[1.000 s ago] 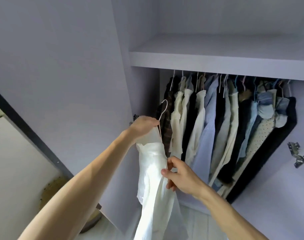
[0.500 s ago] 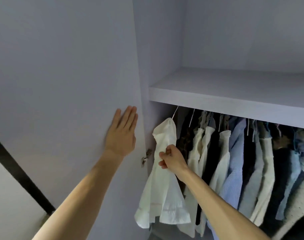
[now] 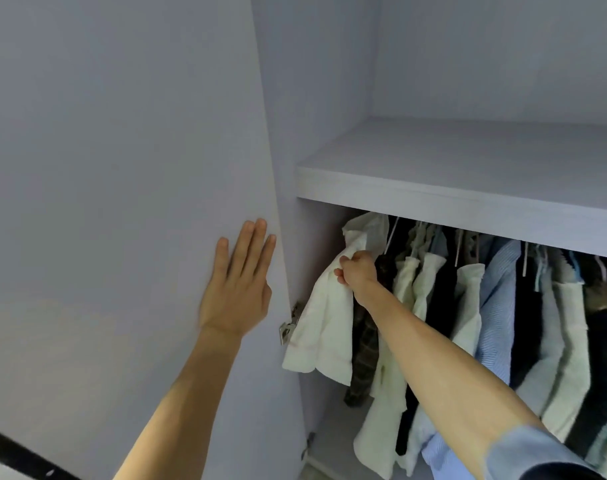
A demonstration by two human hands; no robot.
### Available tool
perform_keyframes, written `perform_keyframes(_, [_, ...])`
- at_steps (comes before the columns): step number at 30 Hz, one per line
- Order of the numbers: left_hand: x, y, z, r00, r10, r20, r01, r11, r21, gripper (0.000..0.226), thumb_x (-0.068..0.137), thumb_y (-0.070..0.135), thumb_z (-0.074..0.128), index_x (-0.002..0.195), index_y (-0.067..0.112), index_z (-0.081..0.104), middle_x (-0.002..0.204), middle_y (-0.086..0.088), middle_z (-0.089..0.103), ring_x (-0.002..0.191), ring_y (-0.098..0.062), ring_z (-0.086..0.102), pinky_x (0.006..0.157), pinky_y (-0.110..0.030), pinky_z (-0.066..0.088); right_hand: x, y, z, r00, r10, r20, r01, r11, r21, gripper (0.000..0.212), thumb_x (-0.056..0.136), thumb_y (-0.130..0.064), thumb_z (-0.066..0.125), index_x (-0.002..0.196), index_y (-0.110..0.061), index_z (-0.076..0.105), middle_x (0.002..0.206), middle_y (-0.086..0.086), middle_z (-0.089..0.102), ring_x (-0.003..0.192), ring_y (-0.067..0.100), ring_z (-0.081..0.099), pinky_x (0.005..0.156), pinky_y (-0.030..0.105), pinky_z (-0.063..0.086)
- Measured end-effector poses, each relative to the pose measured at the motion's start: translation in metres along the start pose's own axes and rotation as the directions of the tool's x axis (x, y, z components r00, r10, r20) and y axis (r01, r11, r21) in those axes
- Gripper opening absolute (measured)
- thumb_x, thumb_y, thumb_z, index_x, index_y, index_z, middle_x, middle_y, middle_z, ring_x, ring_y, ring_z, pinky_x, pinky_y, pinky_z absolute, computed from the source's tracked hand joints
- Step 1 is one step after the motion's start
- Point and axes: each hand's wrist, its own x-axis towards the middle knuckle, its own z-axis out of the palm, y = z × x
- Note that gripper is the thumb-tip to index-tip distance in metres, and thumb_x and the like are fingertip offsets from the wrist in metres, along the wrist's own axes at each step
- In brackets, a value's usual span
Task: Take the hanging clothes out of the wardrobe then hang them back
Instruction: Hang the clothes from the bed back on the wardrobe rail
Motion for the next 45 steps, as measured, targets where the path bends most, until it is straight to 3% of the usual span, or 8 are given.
perform_keyframes(6, [0.005,0.001,0.005,0.999,0.007,-0.048,-0.005,0.999,0.034,0.072,0.097,0.034,0.030,0.159,0.010,0.001,0.165,-0.017,-0.007,0.153,-0.032,-0.003,0.117,-0.057,-0.017,0.016,0.022,-0.008,0.996,0.039,-0.076,-0.049,0.991,-0.124,0.019,0.100,-0.017,0.041,0.117,-0.012,0.046,0.096,0.004,0.061,0.078,0.022,0.069,0.082,0.036,0.058])
perform_keyframes(10, [0.003,0.000,0.006,0.999,0.014,-0.050,-0.012,0.999,0.037,0.072,0.098,0.034,0.030,0.158,0.010,0.000,0.165,-0.017,-0.008,0.153,-0.032,-0.003,0.117,-0.057,-0.018,0.023,0.034,-0.025,0.977,-0.007,-0.215,-0.044,0.972,-0.231,0.033,0.093,-0.021,0.039,0.123,-0.007,0.043,0.107,0.018,0.068,0.096,0.036,0.066,0.086,0.045,0.056])
perform_keyframes(19, [0.003,0.003,0.006,0.998,0.013,-0.056,-0.009,0.998,0.059,0.070,0.098,0.034,0.023,0.158,0.009,-0.002,0.164,-0.018,-0.010,0.153,-0.033,-0.005,0.116,-0.057,-0.020,0.006,0.049,-0.069,0.887,-0.059,-0.458,-0.086,0.953,-0.290,0.030,0.097,-0.016,0.047,0.121,0.001,0.047,0.120,0.023,0.062,0.109,0.041,0.060,0.088,0.042,0.048])
perform_keyframes(22, [0.001,0.004,0.005,0.998,0.005,-0.060,-0.002,0.998,0.056,0.070,0.098,0.034,0.025,0.158,0.009,-0.001,0.164,-0.019,-0.010,0.153,-0.034,-0.005,0.117,-0.058,-0.018,0.006,0.049,-0.061,0.917,-0.049,-0.395,-0.071,0.956,-0.285,0.026,0.095,-0.020,0.047,0.115,-0.003,0.045,0.108,0.020,0.068,0.097,0.038,0.066,0.085,0.044,0.053])
perform_keyframes(25, [0.001,0.003,0.005,0.999,0.000,-0.054,0.001,0.999,0.032,0.071,0.098,0.033,0.028,0.158,0.009,0.000,0.165,-0.018,-0.010,0.153,-0.034,-0.005,0.117,-0.057,-0.018,0.004,0.036,-0.050,0.970,0.019,-0.242,-0.075,0.972,-0.224,0.018,0.096,-0.017,0.048,0.111,-0.008,0.045,0.092,0.008,0.063,0.071,0.028,0.069,0.064,0.033,0.057])
perform_keyframes(30, [-0.001,0.003,0.004,0.999,0.005,-0.045,-0.003,1.000,0.026,0.072,0.098,0.033,0.029,0.158,0.009,-0.001,0.164,-0.018,-0.010,0.153,-0.034,-0.006,0.118,-0.056,-0.016,0.009,0.024,-0.048,0.992,0.028,-0.124,-0.055,0.973,-0.223,0.020,0.095,-0.018,0.055,0.113,-0.011,0.054,0.104,0.005,0.061,0.055,0.012,0.065,0.043,0.016,0.048])
perform_keyframes(39, [0.000,0.000,0.003,1.000,0.006,0.000,-0.006,1.000,-0.021,0.073,0.096,0.032,0.033,0.159,0.009,0.002,0.165,-0.018,-0.009,0.153,-0.033,-0.005,0.119,-0.056,-0.013,0.004,0.039,-0.066,0.997,0.015,-0.079,-0.040,0.947,-0.318,0.029,0.095,-0.012,0.050,0.123,-0.005,0.047,0.081,0.002,0.059,0.075,0.026,0.073,0.084,0.043,0.060])
perform_keyframes(45, [-0.004,0.000,-0.007,0.996,0.020,0.085,-0.008,0.990,-0.139,0.079,0.089,0.030,0.047,0.158,0.010,0.014,0.165,-0.015,-0.006,0.153,-0.031,-0.008,0.120,-0.053,-0.013,-0.046,0.033,-0.089,0.988,-0.144,0.048,0.149,0.856,-0.496,0.036,0.096,-0.021,0.053,0.130,-0.013,0.046,0.124,0.006,0.060,0.110,0.024,0.059,0.094,0.035,0.049])
